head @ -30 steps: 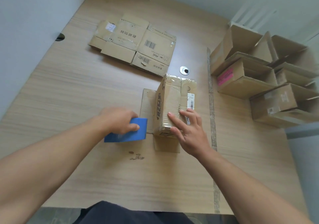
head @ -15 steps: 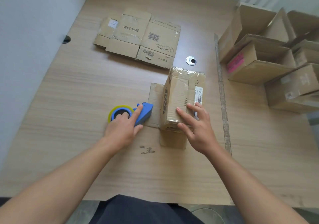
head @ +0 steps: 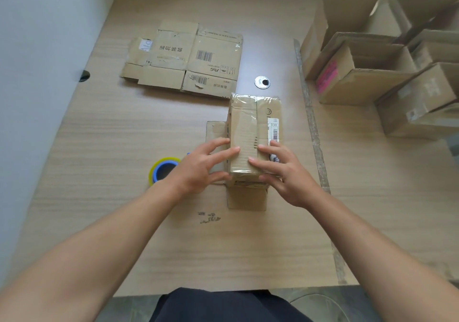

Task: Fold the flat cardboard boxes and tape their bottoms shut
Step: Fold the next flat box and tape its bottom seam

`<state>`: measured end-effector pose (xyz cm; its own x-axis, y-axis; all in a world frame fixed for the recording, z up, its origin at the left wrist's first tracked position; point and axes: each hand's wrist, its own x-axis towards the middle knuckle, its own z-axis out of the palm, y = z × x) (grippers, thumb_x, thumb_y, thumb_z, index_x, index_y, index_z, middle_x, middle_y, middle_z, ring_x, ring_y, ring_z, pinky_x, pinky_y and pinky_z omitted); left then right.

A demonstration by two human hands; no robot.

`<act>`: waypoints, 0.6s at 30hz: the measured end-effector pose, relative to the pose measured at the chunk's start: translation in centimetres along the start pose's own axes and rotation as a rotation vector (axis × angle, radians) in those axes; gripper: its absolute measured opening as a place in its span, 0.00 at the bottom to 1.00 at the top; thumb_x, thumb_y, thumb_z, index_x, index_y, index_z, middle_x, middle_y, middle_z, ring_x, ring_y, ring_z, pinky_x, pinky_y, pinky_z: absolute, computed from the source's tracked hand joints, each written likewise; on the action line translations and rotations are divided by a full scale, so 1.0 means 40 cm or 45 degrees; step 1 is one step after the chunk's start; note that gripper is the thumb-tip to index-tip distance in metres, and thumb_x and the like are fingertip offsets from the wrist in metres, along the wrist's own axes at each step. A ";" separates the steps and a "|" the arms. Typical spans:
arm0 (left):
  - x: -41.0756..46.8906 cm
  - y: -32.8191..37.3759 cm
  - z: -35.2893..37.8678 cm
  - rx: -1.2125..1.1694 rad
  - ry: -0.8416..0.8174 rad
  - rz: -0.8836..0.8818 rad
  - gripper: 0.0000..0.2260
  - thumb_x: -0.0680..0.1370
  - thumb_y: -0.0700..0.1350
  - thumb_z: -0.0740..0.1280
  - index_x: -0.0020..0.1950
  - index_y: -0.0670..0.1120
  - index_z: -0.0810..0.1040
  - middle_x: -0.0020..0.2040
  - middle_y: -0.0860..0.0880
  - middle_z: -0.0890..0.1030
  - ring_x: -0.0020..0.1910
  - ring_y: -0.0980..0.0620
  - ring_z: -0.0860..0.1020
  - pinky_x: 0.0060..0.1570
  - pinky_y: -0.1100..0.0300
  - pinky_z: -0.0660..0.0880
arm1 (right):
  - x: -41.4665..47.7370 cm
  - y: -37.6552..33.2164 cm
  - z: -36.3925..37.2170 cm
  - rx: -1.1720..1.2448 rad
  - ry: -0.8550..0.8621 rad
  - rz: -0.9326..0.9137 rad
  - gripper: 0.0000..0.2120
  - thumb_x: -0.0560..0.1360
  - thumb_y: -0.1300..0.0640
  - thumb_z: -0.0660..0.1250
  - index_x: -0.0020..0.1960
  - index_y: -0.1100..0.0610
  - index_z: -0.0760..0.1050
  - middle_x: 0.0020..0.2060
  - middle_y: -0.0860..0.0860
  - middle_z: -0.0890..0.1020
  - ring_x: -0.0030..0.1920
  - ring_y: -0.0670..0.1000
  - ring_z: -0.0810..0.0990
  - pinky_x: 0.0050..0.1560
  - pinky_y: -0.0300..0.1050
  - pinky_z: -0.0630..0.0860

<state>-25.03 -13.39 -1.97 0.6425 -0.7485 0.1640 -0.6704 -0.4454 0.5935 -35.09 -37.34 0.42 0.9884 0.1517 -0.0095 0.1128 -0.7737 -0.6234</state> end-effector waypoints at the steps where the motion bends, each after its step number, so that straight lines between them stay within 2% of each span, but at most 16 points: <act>1: 0.003 -0.001 0.000 0.027 0.017 0.029 0.30 0.70 0.43 0.78 0.71 0.45 0.75 0.70 0.39 0.72 0.68 0.38 0.72 0.65 0.47 0.71 | -0.002 0.003 0.001 0.001 0.001 -0.008 0.21 0.77 0.62 0.70 0.69 0.53 0.75 0.72 0.53 0.68 0.77 0.59 0.58 0.74 0.46 0.52; 3: 0.007 -0.002 0.002 0.007 0.031 0.021 0.29 0.69 0.43 0.79 0.69 0.45 0.77 0.71 0.39 0.71 0.69 0.39 0.71 0.64 0.51 0.70 | -0.003 0.007 0.003 0.003 0.009 -0.017 0.20 0.77 0.63 0.70 0.68 0.53 0.76 0.72 0.55 0.69 0.76 0.61 0.59 0.74 0.47 0.54; 7: 0.009 0.021 0.021 -0.136 0.033 -0.047 0.29 0.69 0.42 0.79 0.69 0.41 0.76 0.73 0.40 0.66 0.71 0.49 0.67 0.67 0.59 0.67 | -0.005 0.010 0.013 0.007 0.047 -0.018 0.19 0.77 0.63 0.69 0.67 0.53 0.77 0.71 0.56 0.70 0.76 0.61 0.59 0.74 0.48 0.55; 12: 0.015 0.046 0.035 -0.202 0.065 -0.133 0.27 0.70 0.40 0.78 0.68 0.40 0.76 0.73 0.42 0.66 0.69 0.49 0.70 0.54 0.63 0.75 | -0.007 0.015 0.015 0.057 0.079 -0.007 0.19 0.78 0.62 0.69 0.68 0.54 0.76 0.73 0.53 0.69 0.76 0.56 0.57 0.76 0.47 0.53; 14: 0.017 0.047 0.034 -0.250 0.057 -0.197 0.27 0.70 0.41 0.79 0.67 0.42 0.77 0.73 0.43 0.67 0.68 0.48 0.72 0.52 0.61 0.79 | -0.011 0.025 0.011 0.147 0.095 0.005 0.22 0.77 0.61 0.70 0.70 0.53 0.74 0.74 0.50 0.65 0.77 0.52 0.55 0.77 0.46 0.54; 16: 0.017 0.049 0.034 -0.374 0.060 -0.290 0.27 0.69 0.41 0.79 0.67 0.46 0.77 0.72 0.47 0.67 0.67 0.49 0.73 0.52 0.59 0.81 | -0.019 0.035 0.010 0.290 0.169 0.065 0.29 0.75 0.59 0.73 0.73 0.48 0.68 0.78 0.47 0.56 0.79 0.46 0.53 0.77 0.44 0.56; 18: 0.013 0.057 0.041 -0.535 0.061 -0.377 0.27 0.69 0.40 0.79 0.65 0.52 0.76 0.71 0.49 0.67 0.68 0.49 0.72 0.52 0.61 0.81 | -0.033 0.040 0.013 0.548 0.256 0.259 0.37 0.72 0.57 0.76 0.74 0.41 0.62 0.79 0.42 0.49 0.77 0.36 0.52 0.75 0.42 0.60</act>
<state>-26.81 -15.60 -1.82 0.8048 -0.5929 -0.0289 -0.2566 -0.3914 0.8837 -36.25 -38.45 -0.96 0.9907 -0.1299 -0.0400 -0.0943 -0.4459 -0.8901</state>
